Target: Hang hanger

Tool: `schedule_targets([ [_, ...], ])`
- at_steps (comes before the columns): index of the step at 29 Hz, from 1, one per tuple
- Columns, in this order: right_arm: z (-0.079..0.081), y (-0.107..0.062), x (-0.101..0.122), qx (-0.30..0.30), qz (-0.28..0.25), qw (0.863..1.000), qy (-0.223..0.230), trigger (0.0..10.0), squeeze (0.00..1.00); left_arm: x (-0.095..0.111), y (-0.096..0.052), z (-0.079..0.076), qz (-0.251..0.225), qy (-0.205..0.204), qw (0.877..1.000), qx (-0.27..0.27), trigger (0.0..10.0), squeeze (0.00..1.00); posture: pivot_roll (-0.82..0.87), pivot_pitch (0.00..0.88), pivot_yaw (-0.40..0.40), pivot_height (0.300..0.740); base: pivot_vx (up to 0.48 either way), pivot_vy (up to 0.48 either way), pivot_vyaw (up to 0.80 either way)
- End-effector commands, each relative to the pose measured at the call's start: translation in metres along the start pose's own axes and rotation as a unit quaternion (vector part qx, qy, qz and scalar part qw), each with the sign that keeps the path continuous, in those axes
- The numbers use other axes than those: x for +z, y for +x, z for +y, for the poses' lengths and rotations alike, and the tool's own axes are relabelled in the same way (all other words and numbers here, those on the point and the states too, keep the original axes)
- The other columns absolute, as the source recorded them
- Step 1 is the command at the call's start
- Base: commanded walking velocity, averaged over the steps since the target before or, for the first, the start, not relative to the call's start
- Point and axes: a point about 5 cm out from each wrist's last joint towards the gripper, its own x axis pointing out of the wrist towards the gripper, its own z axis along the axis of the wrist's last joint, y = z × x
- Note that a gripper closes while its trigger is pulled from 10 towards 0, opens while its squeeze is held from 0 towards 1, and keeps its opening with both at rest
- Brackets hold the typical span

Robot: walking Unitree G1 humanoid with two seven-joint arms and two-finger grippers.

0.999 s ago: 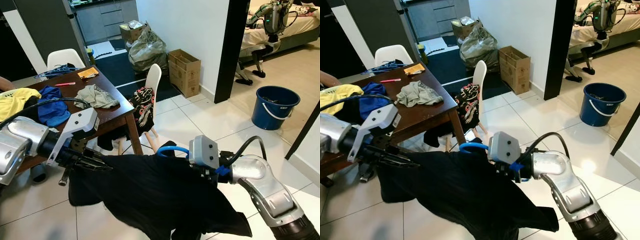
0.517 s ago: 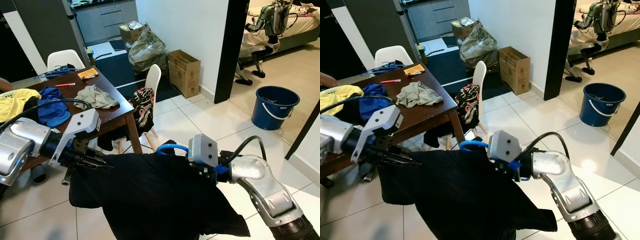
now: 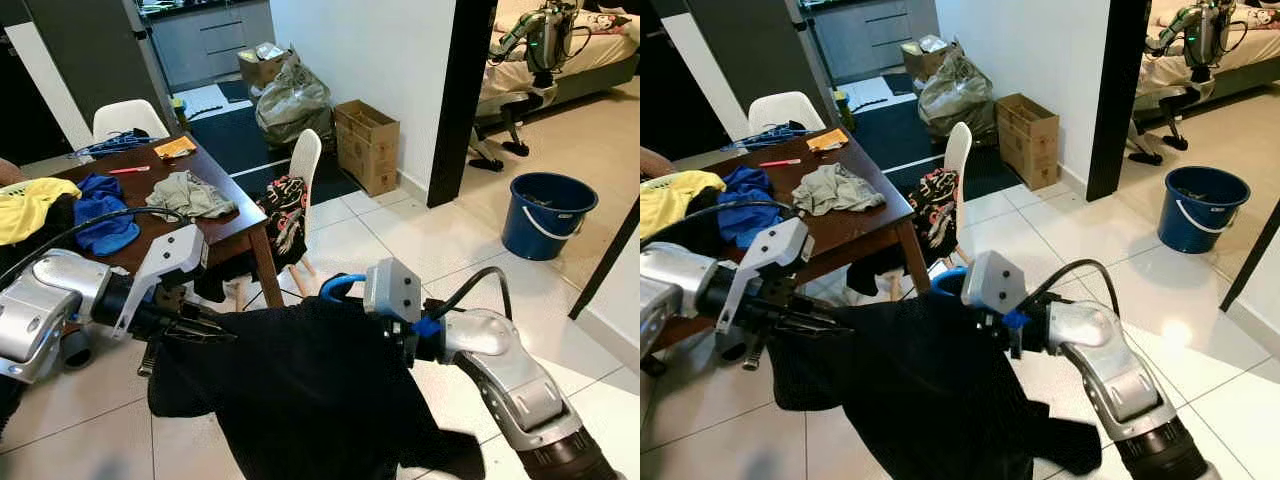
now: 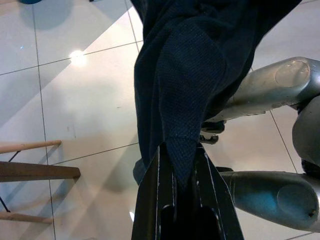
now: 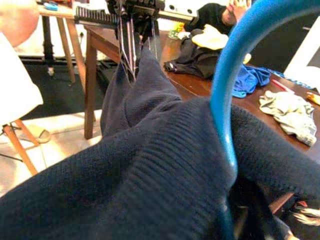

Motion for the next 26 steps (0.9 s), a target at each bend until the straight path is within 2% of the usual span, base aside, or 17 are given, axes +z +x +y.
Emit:
schedule_targets([
  [1, -0.001, 0.0, 0.001, 0.001, -0.01, 1.0, 0.007, 10.0, 1.0, -0.004, -0.007, 0.001, 0.007, -0.006, 1.0, 0.023, 0.0, 0.0, 0.01, 0.0, 0.123, 0.74, 0.0, 0.0, 0.0],
  [9, -0.008, -0.009, -0.005, -0.023, 0.001, 1.0, 0.011, 10.0, 1.0, -0.016, -0.016, -0.003, 0.023, -0.022, 0.999, 0.039, 0.0, 0.0, 0.01, 0.0, 0.13, 0.74, 0.0, 0.0, 0.0],
  [14, -0.018, -0.021, -0.014, -0.066, 0.029, 0.997, 0.009, 10.0, 1.0, -0.027, -0.029, -0.003, 0.046, -0.032, 0.996, 0.074, 0.0, 0.0, 0.01, 0.0, 0.127, 0.74, 0.0, 0.0, 0.0],
  [15, -0.025, -0.027, -0.02, -0.095, 0.047, 0.994, 0.006, 10.0, 1.0, -0.032, -0.036, -0.002, 0.055, -0.035, 0.994, 0.093, 0.0, 0.0, 0.01, 0.0, 0.127, 0.74, 0.0, 0.0, 0.0],
  [17, -0.025, -0.027, -0.02, -0.095, 0.047, 0.994, 0.006, 10.0, 1.0, -0.032, -0.036, -0.002, 0.055, -0.035, 0.994, 0.093, 0.0, 0.0, 0.01, 0.0, 0.127, 0.74, 0.0, 0.0, 0.0],
  [22, -0.042, -0.042, -0.031, -0.171, 0.086, 0.982, -0.001, 10.0, 1.0, -0.038, -0.056, -0.004, 0.066, -0.046, 0.987, 0.138, 0.0, 0.0, 0.01, 0.0, 0.12, 0.74, 0.0, 0.0, 0.0],
  [23, -0.042, -0.042, -0.031, -0.171, 0.086, 0.982, -0.001, 10.0, 1.0, -0.038, -0.056, -0.004, 0.066, -0.046, 0.987, 0.138, 0.0, 0.0, 0.01, 0.0, 0.12, 0.74, 0.0, 0.0, 0.0],
  [26, -0.055, -0.052, -0.042, -0.236, 0.123, 0.964, -0.007, 10.0, 1.0, -0.042, -0.067, -0.006, 0.075, -0.05, 0.983, 0.16, 0.0, 0.0, 0.02, 0.0, 0.118, 0.74, 0.0, 0.0, 0.0],
])
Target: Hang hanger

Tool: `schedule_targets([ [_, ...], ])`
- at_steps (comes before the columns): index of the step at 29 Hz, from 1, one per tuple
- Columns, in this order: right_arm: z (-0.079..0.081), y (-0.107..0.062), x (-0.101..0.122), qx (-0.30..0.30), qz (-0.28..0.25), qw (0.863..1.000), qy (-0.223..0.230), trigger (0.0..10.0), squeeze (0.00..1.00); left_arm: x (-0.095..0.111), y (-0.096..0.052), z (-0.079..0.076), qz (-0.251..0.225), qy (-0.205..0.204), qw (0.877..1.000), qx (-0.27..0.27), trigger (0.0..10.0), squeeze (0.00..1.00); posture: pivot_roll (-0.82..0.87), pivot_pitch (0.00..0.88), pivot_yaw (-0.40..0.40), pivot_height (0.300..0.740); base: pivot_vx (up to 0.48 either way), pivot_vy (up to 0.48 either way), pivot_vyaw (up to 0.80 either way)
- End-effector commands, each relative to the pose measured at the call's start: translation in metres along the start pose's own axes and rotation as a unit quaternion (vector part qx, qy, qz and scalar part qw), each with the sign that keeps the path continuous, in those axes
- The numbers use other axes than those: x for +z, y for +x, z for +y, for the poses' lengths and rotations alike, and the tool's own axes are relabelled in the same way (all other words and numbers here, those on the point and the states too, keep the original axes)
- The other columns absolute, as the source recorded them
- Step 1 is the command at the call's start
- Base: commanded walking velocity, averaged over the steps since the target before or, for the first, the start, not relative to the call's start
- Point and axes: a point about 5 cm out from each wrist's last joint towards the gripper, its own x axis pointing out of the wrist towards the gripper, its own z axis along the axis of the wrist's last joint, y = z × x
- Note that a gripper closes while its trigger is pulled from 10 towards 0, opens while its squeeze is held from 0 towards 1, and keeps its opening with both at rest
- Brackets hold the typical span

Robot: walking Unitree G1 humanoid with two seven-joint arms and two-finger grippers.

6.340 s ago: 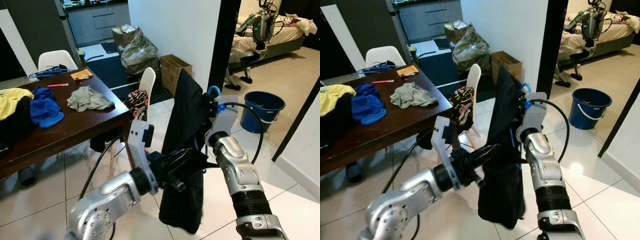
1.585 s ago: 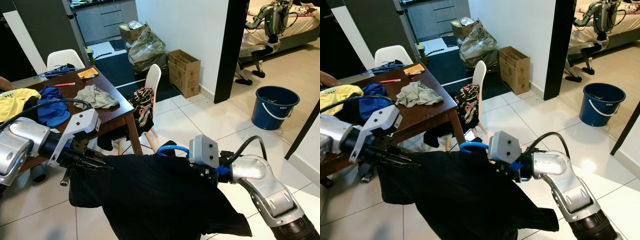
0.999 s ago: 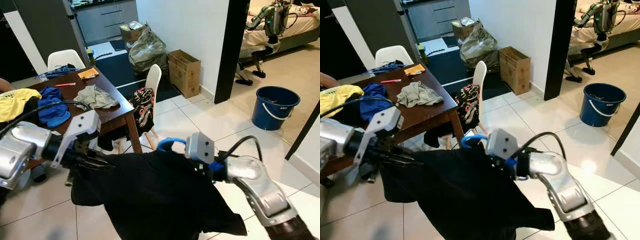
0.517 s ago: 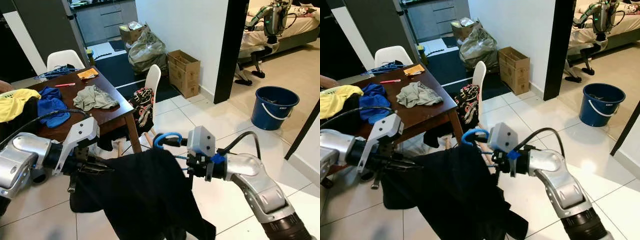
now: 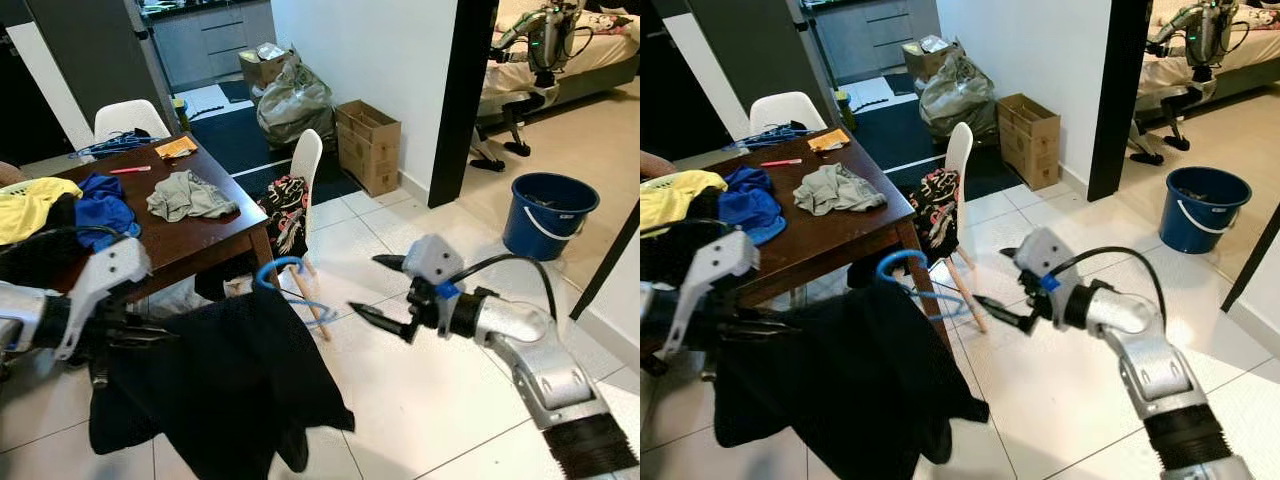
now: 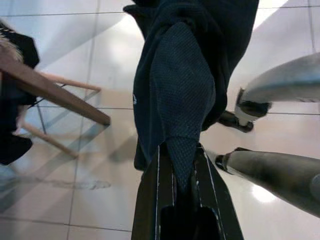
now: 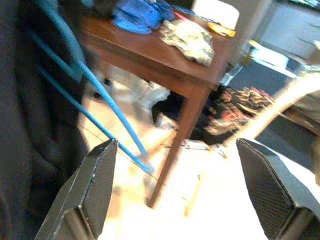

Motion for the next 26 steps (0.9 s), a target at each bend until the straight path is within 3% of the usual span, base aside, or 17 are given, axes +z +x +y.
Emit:
schedule_targets([
  [1, -0.006, 0.002, -0.002, -0.033, 0.01, 0.999, -0.008, 10.0, 1.0, 0.001, -0.015, 0.005, 0.012, 0.011, 1.0, 0.026, 0.0, 0.0, 0.02, 0.0, 0.118, 0.74, 0.0, 0.0, 0.0],
  [5, -0.01, 0.004, -0.006, -0.056, 0.024, 0.998, -0.009, 10.0, 1.0, 0.001, -0.017, 0.006, 0.013, 0.014, 0.999, 0.033, 0.0, 0.0, 0.02, 0.0, 0.118, 0.74, 0.0, 0.0, 0.0],
  [6, -0.011, 0.004, -0.01, -0.06, 0.038, 0.997, -0.01, 10.0, 0.76, 0.003, -0.02, 0.008, 0.004, 0.016, 0.999, 0.043, 0.0, 0.0, 0.02, 0.0, 0.118, 0.74, 0.0, 0.0, 0.0],
  [8, -0.011, 0.004, -0.01, -0.06, 0.038, 0.997, -0.01, 10.0, 0.76, 0.003, -0.02, 0.008, 0.004, 0.016, 0.999, 0.043, 0.0, 0.0, 0.02, 0.0, 0.118, 0.74, 0.0, 0.0, 0.0],
  [9, -0.009, 0.003, -0.014, -0.047, 0.045, 0.998, -0.005, 10.0, 0.0, 0.008, -0.024, 0.011, -0.01, 0.018, 0.998, 0.053, 0.0, 0.0, 0.01, 0.0, 0.117, 0.74, 0.0, 0.0, 0.0],
  [13, -0.001, -0.003, -0.021, 0.001, 0.061, 0.998, -0.009, 10.0, 0.0, 0.014, -0.034, 0.017, -0.025, 0.022, 0.997, 0.072, 0.0, 0.0, 0.01, 0.0, 0.116, 0.74, 0.0, 0.0, 0.0],
  [14, 0.003, -0.009, -0.025, 0.034, 0.067, 0.997, -0.002, 10.0, 0.0, 0.019, -0.041, 0.021, -0.034, 0.029, 0.996, 0.079, 0.5, 0.0, 0.01, 0.0, 0.116, 0.74, 0.0, 0.0, 0.0],
  [15, 0.006, -0.014, -0.028, 0.059, 0.071, 0.996, 0.001, 10.0, 0.0, 0.024, -0.047, 0.023, -0.043, 0.036, 0.995, 0.087, 9.7, 0.0, 0.01, 0.0, 0.114, 0.74, 0.0, 0.0, 0.0],
  [22, 0.015, -0.031, -0.021, 0.135, 0.033, 0.989, 0.044, 10.0, 0.0, 0.049, -0.061, 0.028, -0.093, 0.069, 0.989, 0.088, 10.0, 0.0, 0.02, 0.0, 0.111, 0.74, 0.0, 0.0, 0.0],
  [24, 0.022, -0.035, -0.004, 0.172, -0.034, 0.981, 0.089, 10.0, 0.0, 0.071, -0.062, 0.028, -0.139, 0.1, 0.982, 0.075, 10.0, 0.0, 0.01, 0.0, 0.11, 0.74, 0.0, 0.0, 0.0],
  [26, 0.025, -0.036, 0.003, 0.187, -0.062, 0.975, 0.105, 10.0, 0.0, 0.078, -0.061, 0.027, -0.156, 0.112, 0.979, 0.068, 10.0, 0.0, 0.01, 0.0, 0.11, 0.74, 0.0, 0.0, 0.0],
])
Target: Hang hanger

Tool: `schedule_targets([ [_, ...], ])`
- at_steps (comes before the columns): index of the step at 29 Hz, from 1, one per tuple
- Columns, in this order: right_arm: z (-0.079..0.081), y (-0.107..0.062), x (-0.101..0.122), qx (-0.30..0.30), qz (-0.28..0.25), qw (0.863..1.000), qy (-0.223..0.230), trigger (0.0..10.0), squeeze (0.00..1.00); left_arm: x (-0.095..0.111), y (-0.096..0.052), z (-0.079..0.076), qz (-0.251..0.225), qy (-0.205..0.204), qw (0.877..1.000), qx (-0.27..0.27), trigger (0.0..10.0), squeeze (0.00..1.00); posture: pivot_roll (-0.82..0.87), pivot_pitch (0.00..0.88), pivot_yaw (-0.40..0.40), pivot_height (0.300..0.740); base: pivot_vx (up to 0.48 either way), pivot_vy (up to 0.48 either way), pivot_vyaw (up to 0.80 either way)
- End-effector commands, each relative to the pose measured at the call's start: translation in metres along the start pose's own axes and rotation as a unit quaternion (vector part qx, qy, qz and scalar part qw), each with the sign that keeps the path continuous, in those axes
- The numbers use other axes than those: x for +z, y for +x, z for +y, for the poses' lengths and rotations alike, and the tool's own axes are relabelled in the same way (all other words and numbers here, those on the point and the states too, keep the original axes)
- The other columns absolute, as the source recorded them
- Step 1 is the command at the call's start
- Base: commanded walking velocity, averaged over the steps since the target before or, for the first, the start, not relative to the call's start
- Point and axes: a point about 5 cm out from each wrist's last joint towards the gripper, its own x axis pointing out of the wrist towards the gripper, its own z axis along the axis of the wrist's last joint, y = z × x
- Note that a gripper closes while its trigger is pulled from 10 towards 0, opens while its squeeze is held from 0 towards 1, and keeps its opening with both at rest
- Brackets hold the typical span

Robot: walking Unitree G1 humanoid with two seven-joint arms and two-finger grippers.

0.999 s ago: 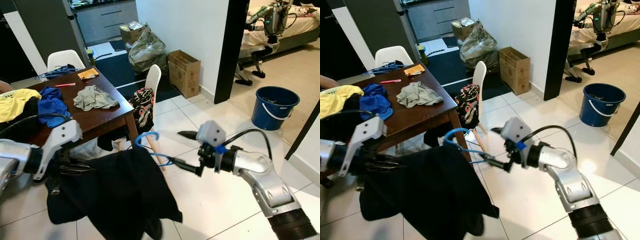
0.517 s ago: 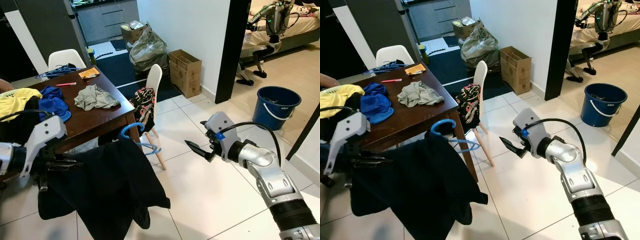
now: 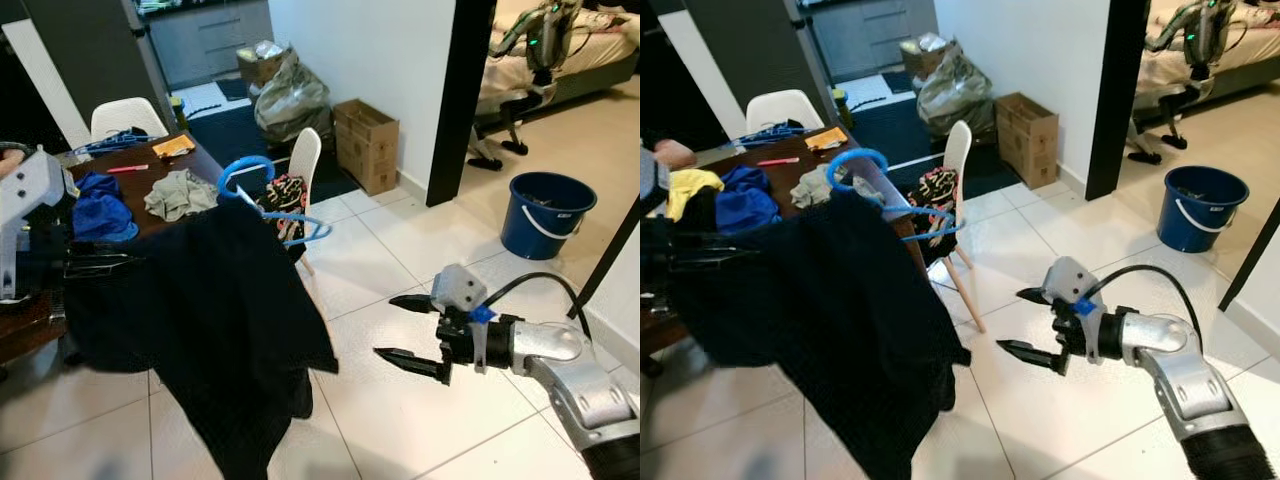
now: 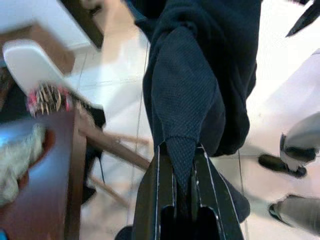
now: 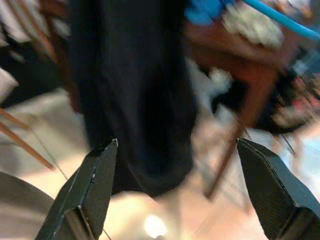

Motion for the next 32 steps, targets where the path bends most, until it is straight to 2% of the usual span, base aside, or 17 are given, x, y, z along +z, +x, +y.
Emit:
schedule_targets([
  [1, 0.006, 0.002, 0.006, 0.022, -0.033, 0.999, 0.016, 10.0, 0.0, 0.013, -0.004, 0.002, -0.029, 0.017, 0.999, 0.003, 10.0, 0.0, 0.01, 0.0, 0.11, 0.74, 0.0, 0.0, 0.0],
  [2, 0.008, 0.006, 0.01, 0.027, -0.055, 0.998, 0.02, 10.0, 0.0, 0.018, -0.001, 0.003, -0.043, 0.027, 0.999, -0.003, 10.0, 0.0, 0.0, 0.0, 0.112, 0.74, 0.0, 0.0, 0.0],
  [3, 0.008, 0.006, 0.01, 0.027, -0.055, 0.998, 0.02, 10.0, 0.0, 0.018, -0.001, 0.003, -0.043, 0.027, 0.999, -0.003, 10.0, 0.0, 0.0, 0.0, 0.112, 0.74, 0.0, 0.0, 0.0],
  [5, 0.004, 0.017, 0.018, -0.009, -0.104, 0.994, 0.021, 10.0, 0.0, 0.024, 0.007, 0.003, -0.058, 0.055, 0.997, -0.009, 10.0, 0.0, 0.0, 0.0, 0.119, 0.74, 0.0, 0.0, 0.0],
  [7, 0.001, 0.021, 0.021, -0.029, -0.124, 0.992, 0.023, 10.0, 0.0, 0.024, 0.009, 0.005, -0.059, 0.065, 0.996, -0.004, 10.0, 0.0, 0.0, 0.0, 0.119, 0.74, 0.0, 0.0, 0.0],
  [14, 0.0, 0.024, 0.02, -0.047, -0.132, 0.99, 0.027, 10.0, 0.0, 0.021, 0.01, 0.008, -0.054, 0.075, 0.996, 0.013, 10.0, 0.0, 0.0, 0.0, 0.121, 0.74, 0.0, 0.0, 0.0],
  [18, 0.0, 0.024, 0.016, -0.047, -0.125, 0.99, 0.036, 10.0, 0.0, 0.018, 0.013, 0.013, -0.058, 0.078, 0.994, 0.042, 10.0, 0.0, -0.01, 0.0, 0.124, 0.74, 0.0, 0.0, 0.0],
  [19, 0.005, 0.025, 0.014, -0.028, -0.121, 0.991, 0.043, 10.0, 0.0, 0.02, 0.015, 0.017, -0.067, 0.081, 0.993, 0.06, 10.0, 0.0, -0.01, 0.0, 0.128, 0.74, 0.0, 0.0, 0.0],
  [25, 0.014, 0.026, 0.012, 0.005, -0.113, 0.992, 0.052, 10.0, 0.0, 0.025, 0.018, 0.022, -0.083, 0.087, 0.989, 0.084, 10.0, 0.0, 0.0, 0.0, 0.127, 0.74, 0.0, 0.0, 0.0],
  [27, 0.023, 0.032, 0.009, 0.024, -0.107, 0.992, 0.061, 10.0, 0.0, 0.03, 0.021, 0.025, -0.104, 0.09, 0.986, 0.094, 10.0, 0.0, 0.0, 0.0, 0.131, 0.74, 0.0, 0.0, 0.0],
  [32, 0.027, 0.046, 0.01, 0.016, -0.114, 0.991, 0.066, 10.0, 0.0, 0.033, 0.025, 0.024, -0.117, 0.091, 0.985, 0.089, 10.0, 0.0, -0.01, 0.0, 0.134, 0.74, 0.0, 0.0, 0.0],
])
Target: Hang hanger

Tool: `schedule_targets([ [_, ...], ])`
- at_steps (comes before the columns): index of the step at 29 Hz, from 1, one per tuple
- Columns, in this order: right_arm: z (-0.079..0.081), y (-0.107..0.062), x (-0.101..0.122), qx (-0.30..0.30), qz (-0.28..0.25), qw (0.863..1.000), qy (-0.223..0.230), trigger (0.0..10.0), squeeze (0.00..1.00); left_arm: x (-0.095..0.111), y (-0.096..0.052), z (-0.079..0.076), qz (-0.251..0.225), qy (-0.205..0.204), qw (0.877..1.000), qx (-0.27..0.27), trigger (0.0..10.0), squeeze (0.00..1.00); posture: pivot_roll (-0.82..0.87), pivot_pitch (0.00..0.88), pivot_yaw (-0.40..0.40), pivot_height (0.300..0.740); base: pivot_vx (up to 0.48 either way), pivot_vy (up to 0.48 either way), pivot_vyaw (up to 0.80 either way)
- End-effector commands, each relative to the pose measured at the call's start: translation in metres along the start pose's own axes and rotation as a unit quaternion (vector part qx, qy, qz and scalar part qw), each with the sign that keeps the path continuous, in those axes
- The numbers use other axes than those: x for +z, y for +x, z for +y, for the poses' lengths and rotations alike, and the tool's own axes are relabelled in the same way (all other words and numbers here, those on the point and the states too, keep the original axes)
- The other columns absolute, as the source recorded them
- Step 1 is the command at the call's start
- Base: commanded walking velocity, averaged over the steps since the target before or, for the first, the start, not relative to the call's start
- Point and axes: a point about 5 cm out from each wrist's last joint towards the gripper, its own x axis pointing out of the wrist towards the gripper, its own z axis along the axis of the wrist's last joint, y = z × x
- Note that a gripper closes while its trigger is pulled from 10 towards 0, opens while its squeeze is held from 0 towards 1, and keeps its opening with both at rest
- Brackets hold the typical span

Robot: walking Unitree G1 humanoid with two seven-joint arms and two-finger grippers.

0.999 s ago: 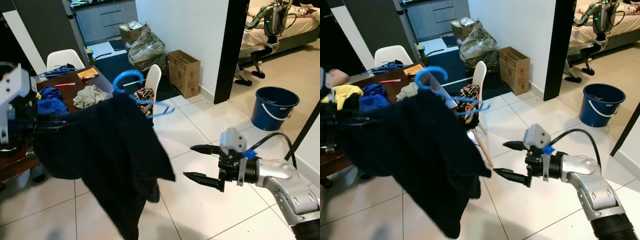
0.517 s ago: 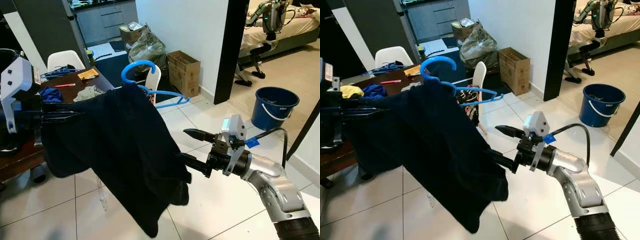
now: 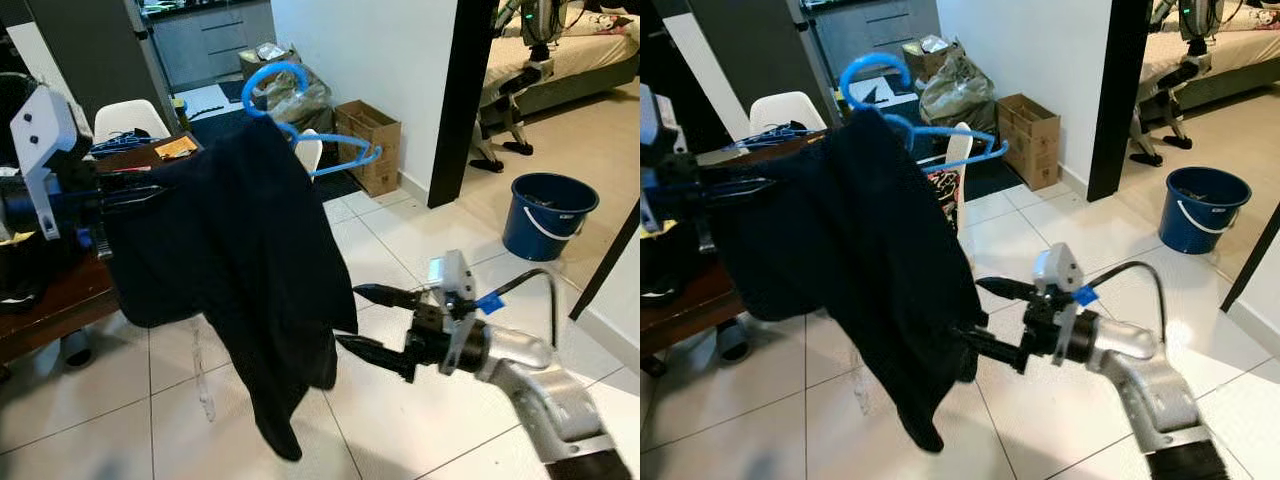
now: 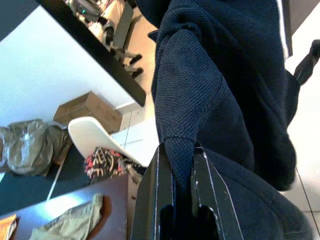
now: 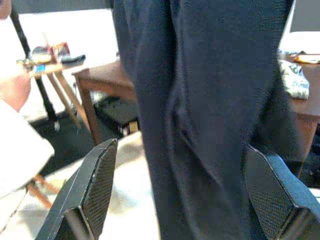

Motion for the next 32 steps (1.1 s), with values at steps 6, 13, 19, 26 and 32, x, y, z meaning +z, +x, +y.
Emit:
schedule_targets([
  [6, 0.003, 0.034, -0.001, -0.035, -0.016, 0.999, -0.009, 10.0, 0.0, 0.005, 0.004, -0.001, -0.022, 0.008, 1.0, 0.001, 10.0, 0.0, 0.0, 0.0, 0.135, 0.74, 0.0, 0.0, 0.0],
  [13, 0.0, 0.043, -0.001, -0.06, -0.018, 0.998, -0.011, 10.0, 0.0, 0.004, 0.006, -0.001, -0.024, 0.008, 1.0, 0.002, 10.0, 0.0, -0.01, 0.0, 0.133, 0.74, 0.0, 0.0, 0.0],
  [19, 0.002, 0.041, -0.002, -0.059, -0.021, 0.998, 0.005, 0.0, 0.0, 0.005, 0.006, 0.0, -0.025, 0.009, 1.0, 0.006, 10.0, 0.0, -0.01, 0.0, 0.136, 0.74, 0.0, 0.0, 0.0],
  [26, 0.002, 0.038, -0.002, -0.062, -0.025, 0.998, 0.02, 0.0, 0.0, 0.004, 0.006, -0.001, -0.025, 0.009, 1.0, 0.005, 10.0, 0.0, -0.01, 0.0, 0.135, 0.74, 0.0, 0.0, 0.0],
  [32, -0.007, 0.027, -0.004, -0.085, -0.01, 0.996, 0.01, 0.0, 0.0, 0.005, 0.003, 0.001, -0.022, 0.01, 1.0, 0.005, 10.0, 0.0, 0.0, 0.0, 0.133, 0.74, 0.0, 0.0, 0.0],
])
